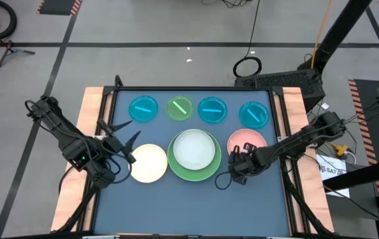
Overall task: Stack plastic plates
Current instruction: Stack the orange plate on the gray plate, then stack the light orange plate on the orange plate
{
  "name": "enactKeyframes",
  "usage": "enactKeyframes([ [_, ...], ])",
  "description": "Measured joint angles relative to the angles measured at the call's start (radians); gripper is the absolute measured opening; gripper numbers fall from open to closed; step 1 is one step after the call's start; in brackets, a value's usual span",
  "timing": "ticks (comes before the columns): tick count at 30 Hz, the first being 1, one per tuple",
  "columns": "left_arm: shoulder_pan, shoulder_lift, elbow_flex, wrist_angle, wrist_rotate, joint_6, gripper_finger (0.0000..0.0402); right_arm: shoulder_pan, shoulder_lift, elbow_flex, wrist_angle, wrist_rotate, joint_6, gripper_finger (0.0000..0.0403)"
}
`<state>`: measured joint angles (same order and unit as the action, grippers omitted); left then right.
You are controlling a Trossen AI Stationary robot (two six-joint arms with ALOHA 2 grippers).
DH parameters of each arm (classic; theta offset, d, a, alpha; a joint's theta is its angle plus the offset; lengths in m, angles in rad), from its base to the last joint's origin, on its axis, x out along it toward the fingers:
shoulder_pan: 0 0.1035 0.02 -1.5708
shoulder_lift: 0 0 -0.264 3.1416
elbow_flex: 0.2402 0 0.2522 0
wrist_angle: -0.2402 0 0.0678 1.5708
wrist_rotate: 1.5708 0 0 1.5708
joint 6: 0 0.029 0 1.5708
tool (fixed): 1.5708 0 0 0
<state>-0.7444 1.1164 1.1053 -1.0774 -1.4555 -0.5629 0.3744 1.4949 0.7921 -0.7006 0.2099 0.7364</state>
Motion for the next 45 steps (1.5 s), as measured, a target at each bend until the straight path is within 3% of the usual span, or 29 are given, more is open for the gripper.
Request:
enactKeyframes([
  [6,0.0,0.0,0.0,0.0,0.0,0.0,0.0223,0.0,-0.007,0.001,-0.009,-0.004,-0.026,0.0014],
  [11,0.0,0.0,0.0,0.0,0.0,0.0,0.0223,0.0,-0.035,0.084,-0.158,-0.006,-0.021,0.0016],
  [15,0.0,0.0,0.0,0.0,0.0,0.0,0.0223,0.0,-0.037,0.217,-0.273,0.072,-0.086,0.0006],
  [20,0.0,0.0,0.0,0.0,0.0,0.0,0.0223,-0.019,-0.037,0.333,-0.207,0.153,-0.243,0.0006],
  [26,0.0,0.0,0.0,0.0,0.0,0.0,0.0223,-0.049,-0.027,0.35,0.061,0.151,-0.451,0.001],
  [31,0.0,0.0,0.0,0.001,0.0,0.0,0.0223,-0.056,0.026,0.348,0.223,0.123,-0.586,0.0038],
  [38,0.0,0.0,0.0,0.001,0.0,-0.009,0.0223,-0.067,0.063,0.347,0.27,0.08,-0.62,0.009],
  [45,0.0,0.001,0.0,0.001,0.0,-0.06,0.0223,-0.066,0.05,0.347,0.248,0.077,-0.621,0.01],
])
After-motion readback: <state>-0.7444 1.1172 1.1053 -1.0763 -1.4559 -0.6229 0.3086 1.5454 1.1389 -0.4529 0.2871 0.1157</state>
